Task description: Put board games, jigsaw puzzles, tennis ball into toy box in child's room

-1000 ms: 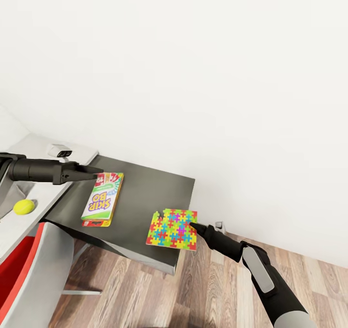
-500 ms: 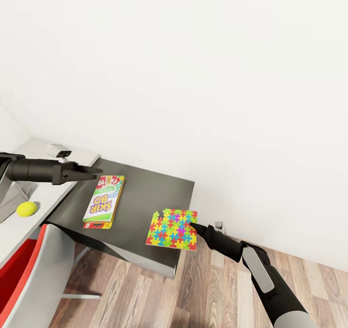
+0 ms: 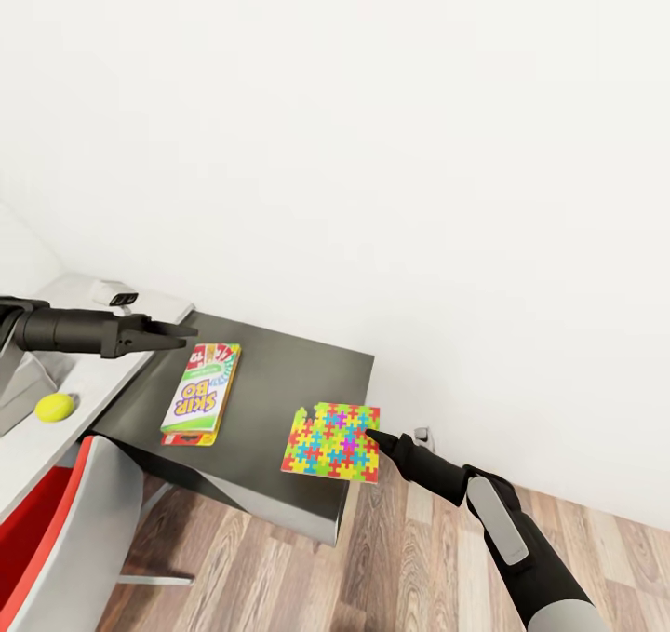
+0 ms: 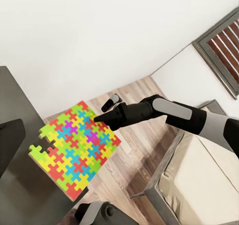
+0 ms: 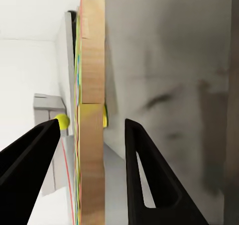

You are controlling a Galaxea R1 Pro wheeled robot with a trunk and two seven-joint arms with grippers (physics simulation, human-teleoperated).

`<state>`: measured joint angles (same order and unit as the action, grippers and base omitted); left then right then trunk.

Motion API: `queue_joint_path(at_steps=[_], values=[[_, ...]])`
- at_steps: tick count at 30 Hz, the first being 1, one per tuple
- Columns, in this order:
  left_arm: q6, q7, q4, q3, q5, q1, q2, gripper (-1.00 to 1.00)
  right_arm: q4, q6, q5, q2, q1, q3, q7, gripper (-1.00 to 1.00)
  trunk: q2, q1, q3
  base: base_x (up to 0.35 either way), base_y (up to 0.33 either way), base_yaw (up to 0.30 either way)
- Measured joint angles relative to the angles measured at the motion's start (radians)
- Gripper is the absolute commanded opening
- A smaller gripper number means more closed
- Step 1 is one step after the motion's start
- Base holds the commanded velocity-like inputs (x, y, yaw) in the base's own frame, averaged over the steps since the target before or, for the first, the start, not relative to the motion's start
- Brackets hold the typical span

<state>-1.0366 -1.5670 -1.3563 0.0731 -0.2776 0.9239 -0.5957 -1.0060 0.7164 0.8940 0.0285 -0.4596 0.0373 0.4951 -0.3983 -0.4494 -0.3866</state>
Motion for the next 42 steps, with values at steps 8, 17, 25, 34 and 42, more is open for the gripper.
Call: queue_joint_path(at_steps=[8, 17, 25, 34, 42], values=[[0.0, 0.0, 0.0, 0.0, 0.001, -0.003, 0.0, 1.0, 0.0, -0.031, 0.001, 0.001, 0.0, 0.0, 0.008, -1.0, 0.0, 0.0, 0.013, 0.0, 0.0, 0.0], [0.0, 0.0, 0.0, 0.0, 0.002, -0.004, -0.007, 1.0, 0.001, -0.047, -0.001, 0.0, 0.0, 0.002, 0.05, -1.0, 0.0, 0.0, 0.028, 0.0, 0.0, 0.0], [0.0, 0.0, 0.0, 0.0, 0.0, -0.005, -0.019, 1.0, 0.003, -0.047, -0.001, 0.0, 0.0, 0.003, 0.052, -1.0, 0.0, 0.0, 0.041, 0.0, 0.0, 0.0], [0.0, 0.0, 0.0, 0.0, -0.001, -0.005, -0.02, 1.0, 0.003, -0.048, -0.001, 0.0, 0.0, 0.003, 0.052, -1.0, 0.0, 0.0, 0.056, -0.117, 0.0, 0.0], [0.0, 0.0, 0.0, 0.0, -0.001, -0.005, -0.02, 1.0, 0.003, -0.048, -0.001, 0.0, 0.0, 0.002, 0.051, -1.0, 0.0, 0.0, 0.069, -0.085, 0.0, 0.0]])
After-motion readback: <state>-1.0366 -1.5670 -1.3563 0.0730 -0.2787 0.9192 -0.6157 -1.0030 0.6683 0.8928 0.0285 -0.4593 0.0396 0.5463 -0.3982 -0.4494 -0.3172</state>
